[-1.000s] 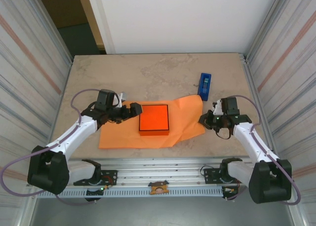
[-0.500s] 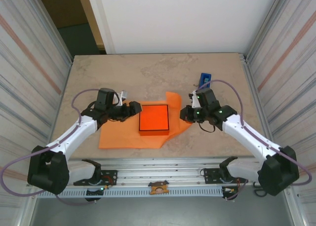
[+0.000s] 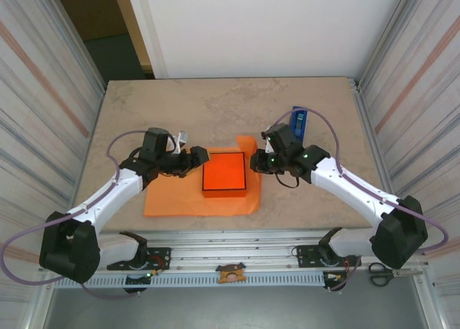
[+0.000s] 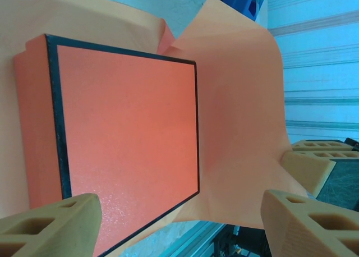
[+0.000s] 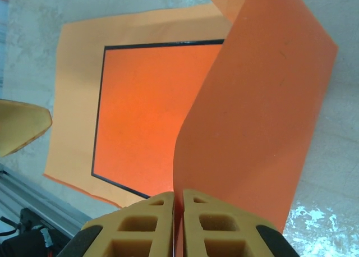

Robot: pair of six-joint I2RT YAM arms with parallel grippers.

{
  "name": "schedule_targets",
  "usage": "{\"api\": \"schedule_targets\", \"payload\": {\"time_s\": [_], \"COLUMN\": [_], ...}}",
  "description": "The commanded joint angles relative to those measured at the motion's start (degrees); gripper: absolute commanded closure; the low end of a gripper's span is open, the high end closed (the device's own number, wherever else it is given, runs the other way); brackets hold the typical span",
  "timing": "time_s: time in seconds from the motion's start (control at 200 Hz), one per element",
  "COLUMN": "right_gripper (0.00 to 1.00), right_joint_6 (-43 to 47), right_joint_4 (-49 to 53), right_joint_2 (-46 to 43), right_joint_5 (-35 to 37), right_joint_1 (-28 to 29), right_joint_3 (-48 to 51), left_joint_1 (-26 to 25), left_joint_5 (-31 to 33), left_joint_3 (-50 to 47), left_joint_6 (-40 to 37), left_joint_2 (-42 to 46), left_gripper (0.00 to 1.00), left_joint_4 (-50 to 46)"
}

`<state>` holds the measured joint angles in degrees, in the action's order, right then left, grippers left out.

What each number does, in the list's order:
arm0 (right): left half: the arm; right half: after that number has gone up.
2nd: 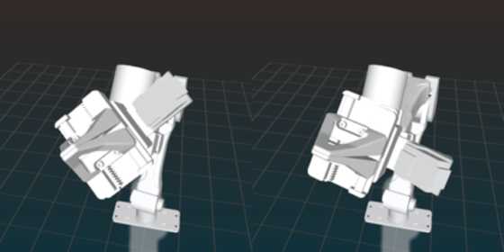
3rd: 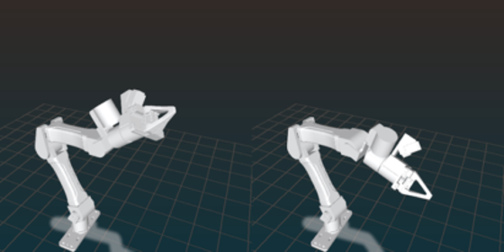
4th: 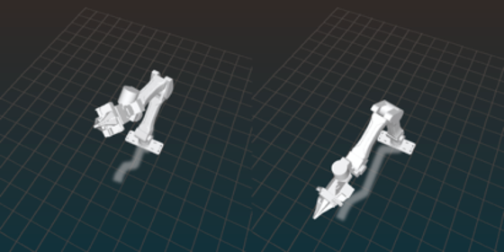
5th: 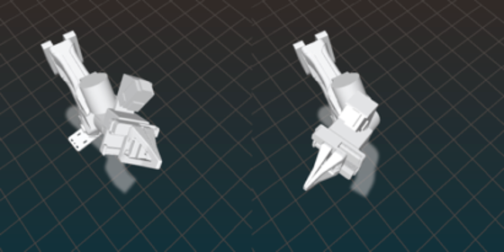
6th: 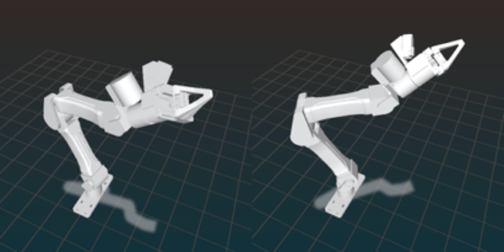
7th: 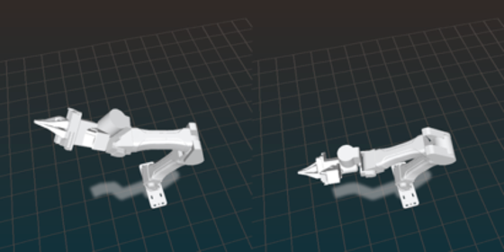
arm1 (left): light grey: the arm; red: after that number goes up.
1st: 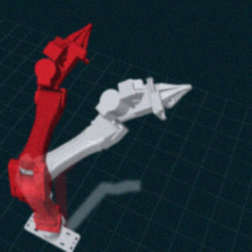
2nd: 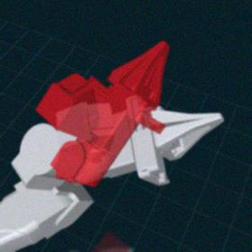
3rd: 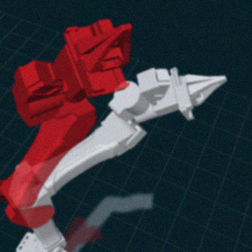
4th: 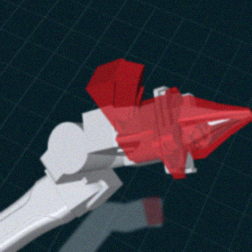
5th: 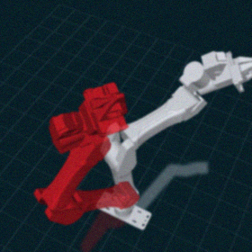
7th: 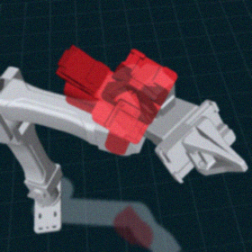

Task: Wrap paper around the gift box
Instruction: First fold the wrapping paper around the gift box.

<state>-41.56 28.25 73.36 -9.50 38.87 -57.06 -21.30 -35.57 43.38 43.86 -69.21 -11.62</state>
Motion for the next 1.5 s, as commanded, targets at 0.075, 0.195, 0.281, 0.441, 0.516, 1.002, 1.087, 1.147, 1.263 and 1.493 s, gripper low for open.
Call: {"api": "schedule_targets", "payload": {"time_s": [0.075, 0.195, 0.281, 0.441, 0.516, 1.002, 1.087, 1.147, 1.263, 1.493], "right_gripper": [0.94, 0.95, 0.95, 0.95, 0.95, 0.95, 0.95, 0.95, 0.95, 0.95], "right_joint_6": [-2.8, -3.0, -3.8, -4.9, -5.3, -5.3, -5.6, -5.7, -5.7, -5.8], "right_joint_4": [0.1, -2.5, -4.9, -8.2, -9.3, -13.1, -13.5, -13.8, -14.3, -14.6], "right_joint_2": [0.1, -0.4, -0.9, -0.9, -0.3, 4.9, 5.4, 5.7, 5.8, 6.8], "right_joint_5": [1.7, 2.8, 3.5, 2.7, 1.9, 0.0, -0.1, -0.2, -0.2, -1.2], "right_joint_1": [1.8, 4.0, 5.1, 5.9, 6.1, 10.2, 10.5, 10.6, 10.6, 10.6], "right_joint_3": [-1.2, -1.5, -1.0, -0.2, -0.1, -1.0, -1.0, -1.0, -0.8, -1.1], "left_joint_1": [-1.2, -1.9, -2.5, -3.0, -3.0, -6.4, -7.1, -7.5, -8.2, -9.2], "left_joint_5": [-1.3, -1.6, -2.1, -2.8, -3.1, -2.5, -2.6, -2.6, -2.4, -2.2], "left_joint_3": [1.5, 1.9, 2.0, 2.4, 2.4, 7.8, 8.6, 8.9, 8.9, 8.9], "left_joint_6": [1.1, 1.9, 2.9, 4.8, 5.9, 13.3, 13.6, 13.5, 13.7, 13.2], "left_joint_2": [-0.3, -0.5, -0.7, -1.1, -1.4, -11.1, -12.9, -13.9, -15.0, -15.9], "left_gripper": [0.27, 0.32, 0.34, 0.31, 0.28, 0.26, 0.28, 0.32, 0.41, 0.57], "left_joint_4": [1.7, 2.6, 3.8, 6.0, 7.0, 13.9, 13.8, 13.8, 14.0, 14.2]}}
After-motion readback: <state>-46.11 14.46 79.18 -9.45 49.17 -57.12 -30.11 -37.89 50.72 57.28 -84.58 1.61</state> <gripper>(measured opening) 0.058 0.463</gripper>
